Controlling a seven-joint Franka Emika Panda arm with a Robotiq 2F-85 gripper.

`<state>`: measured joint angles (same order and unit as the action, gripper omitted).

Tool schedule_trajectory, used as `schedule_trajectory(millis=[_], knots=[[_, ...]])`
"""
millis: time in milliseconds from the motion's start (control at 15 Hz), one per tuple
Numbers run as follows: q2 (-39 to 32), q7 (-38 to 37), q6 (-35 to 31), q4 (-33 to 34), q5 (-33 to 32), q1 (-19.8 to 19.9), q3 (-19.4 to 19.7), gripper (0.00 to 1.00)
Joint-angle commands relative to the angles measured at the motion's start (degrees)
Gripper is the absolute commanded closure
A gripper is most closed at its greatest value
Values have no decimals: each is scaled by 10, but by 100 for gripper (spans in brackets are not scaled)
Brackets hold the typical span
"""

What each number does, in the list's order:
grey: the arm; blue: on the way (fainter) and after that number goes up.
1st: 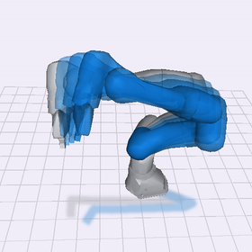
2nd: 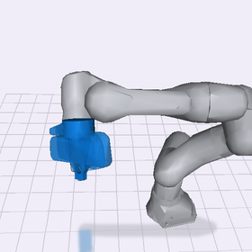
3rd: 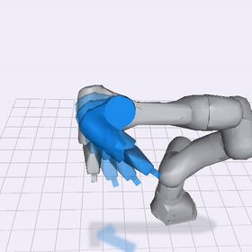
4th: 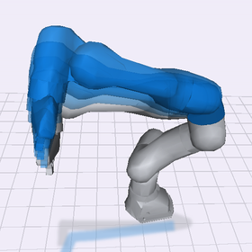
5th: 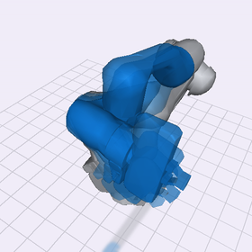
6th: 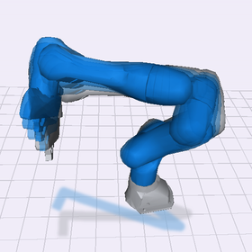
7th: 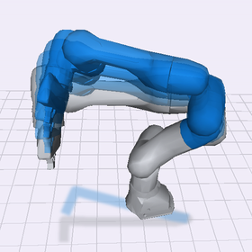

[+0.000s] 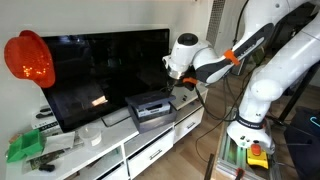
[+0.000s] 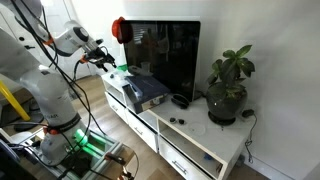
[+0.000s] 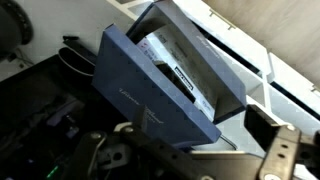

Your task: Remove the lid from the box and put it on the cabinet

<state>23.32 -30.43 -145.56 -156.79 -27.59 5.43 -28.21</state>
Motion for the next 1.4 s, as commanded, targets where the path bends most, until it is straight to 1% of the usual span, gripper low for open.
schedule_trajectory(millis=[0, 133, 267, 333, 400, 533, 733, 800, 867, 933, 1000, 1067, 1200, 1333], knots=[[-59, -137, -10, 32, -158, 111, -90, 0], [-87, -201, 9, 47, -230, 154, -127, 0], [-119, -246, 20, 61, -314, 191, -157, 0], [-144, -253, 29, 67, -336, 201, -164, 0], [-95, -217, 6, 40, -283, 176, -141, 0], [-124, -233, 15, 51, -312, 193, -152, 0], [-140, -234, 19, 60, -318, 195, -153, 0], [-139, -227, 38, 61, -317, 194, -156, 0], [-160, -249, 100, 78, -345, 201, -174, 0], [-172, -261, 126, 85, -370, 205, -180, 0], [-213, -274, 181, 100, -416, 112, -95, 0], [-229, -283, 210, 107, -442, 93, -83, 0], [-275, -291, 258, 126, -492, 25, -28, 0], [-319, -291, 277, 146, -529, -34, 27, 0]])
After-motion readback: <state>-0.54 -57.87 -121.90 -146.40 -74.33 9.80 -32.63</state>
